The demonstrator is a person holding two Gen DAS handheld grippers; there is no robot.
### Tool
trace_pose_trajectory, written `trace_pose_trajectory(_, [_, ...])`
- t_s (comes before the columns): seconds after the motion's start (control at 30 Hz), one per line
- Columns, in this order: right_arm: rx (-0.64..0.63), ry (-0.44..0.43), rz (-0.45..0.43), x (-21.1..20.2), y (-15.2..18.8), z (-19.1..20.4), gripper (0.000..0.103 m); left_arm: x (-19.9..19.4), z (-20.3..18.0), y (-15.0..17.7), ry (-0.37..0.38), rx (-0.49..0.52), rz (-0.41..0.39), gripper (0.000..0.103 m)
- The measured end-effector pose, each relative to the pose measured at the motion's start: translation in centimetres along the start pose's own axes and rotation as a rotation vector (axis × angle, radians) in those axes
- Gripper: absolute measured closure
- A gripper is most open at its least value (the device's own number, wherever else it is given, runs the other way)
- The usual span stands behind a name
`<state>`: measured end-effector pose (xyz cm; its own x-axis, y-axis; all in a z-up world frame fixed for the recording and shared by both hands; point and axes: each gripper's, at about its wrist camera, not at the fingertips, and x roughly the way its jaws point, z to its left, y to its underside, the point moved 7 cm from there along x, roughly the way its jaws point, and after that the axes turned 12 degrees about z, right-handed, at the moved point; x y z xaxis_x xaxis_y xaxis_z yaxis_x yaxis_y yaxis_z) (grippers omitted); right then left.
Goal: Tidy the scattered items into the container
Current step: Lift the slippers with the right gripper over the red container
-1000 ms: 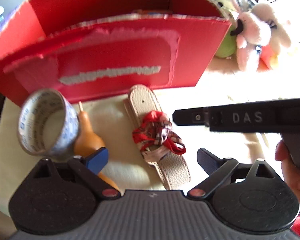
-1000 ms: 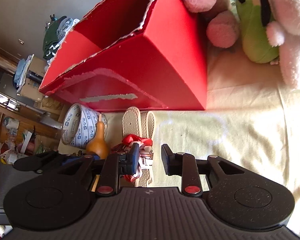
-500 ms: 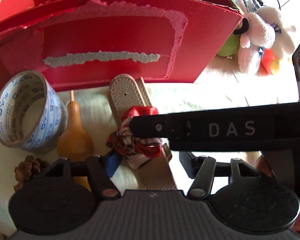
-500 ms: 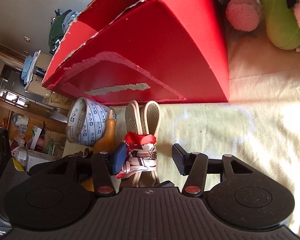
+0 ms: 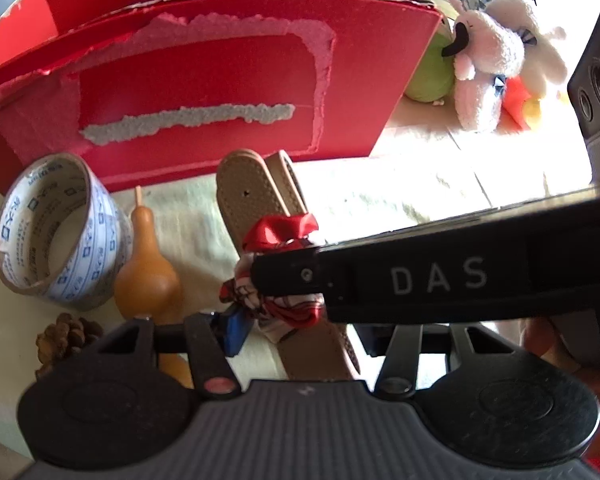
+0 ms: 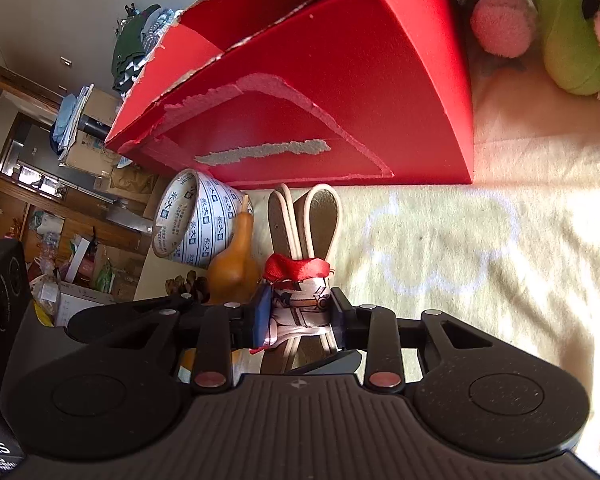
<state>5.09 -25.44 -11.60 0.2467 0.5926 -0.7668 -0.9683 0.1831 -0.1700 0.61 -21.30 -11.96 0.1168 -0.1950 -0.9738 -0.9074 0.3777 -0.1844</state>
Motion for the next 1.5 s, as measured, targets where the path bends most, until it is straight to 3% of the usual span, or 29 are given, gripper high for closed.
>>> trace_pose_trajectory(0.13, [-0.017,0.02,-0.021,-1.1,0.5,0.6,0.07,-0.8,-0.9,0.2,0.02,0.039,-0.01,0.052])
trace_pose_trajectory(0.4, [-0.068,-0.026,-0.084,-4.2,0.2,3.6,0.071,-5.5,-2.0,0.6,0.026,0.103,-0.095,0.052])
trace_pose_trajectory(0.57, [-0.135,-0.054,-0.141,-5.5,-1.6,7.0,0.071,-10.2,0.0,0.4,0.025,0.091,-0.173,0.052])
trace_pose_trajectory(0.8, [-0.168,-0.08,-0.202,-5.6,-5.4,10.7,0.071,-14.8,2.7,-2.9,-0.023,0.113,-0.257,0.052])
trace_pose_trajectory(1.23, [-0.089,-0.129,-0.237,-1.8,-12.0,14.2,0.071,-16.8,11.8,-7.1,-0.07,0.148,-0.237,0.052])
trace_pose_trajectory(1.37, [-0.037,-0.101,-0.242,-1.1,-14.3,13.5,0.071,-15.8,13.8,-9.9,-0.062,0.186,-0.218,0.052])
trace_pose_trajectory(1.5, [0.057,-0.081,-0.192,0.1,-16.5,11.6,0.071,-14.0,15.1,-12.5,-0.018,0.219,-0.173,0.051])
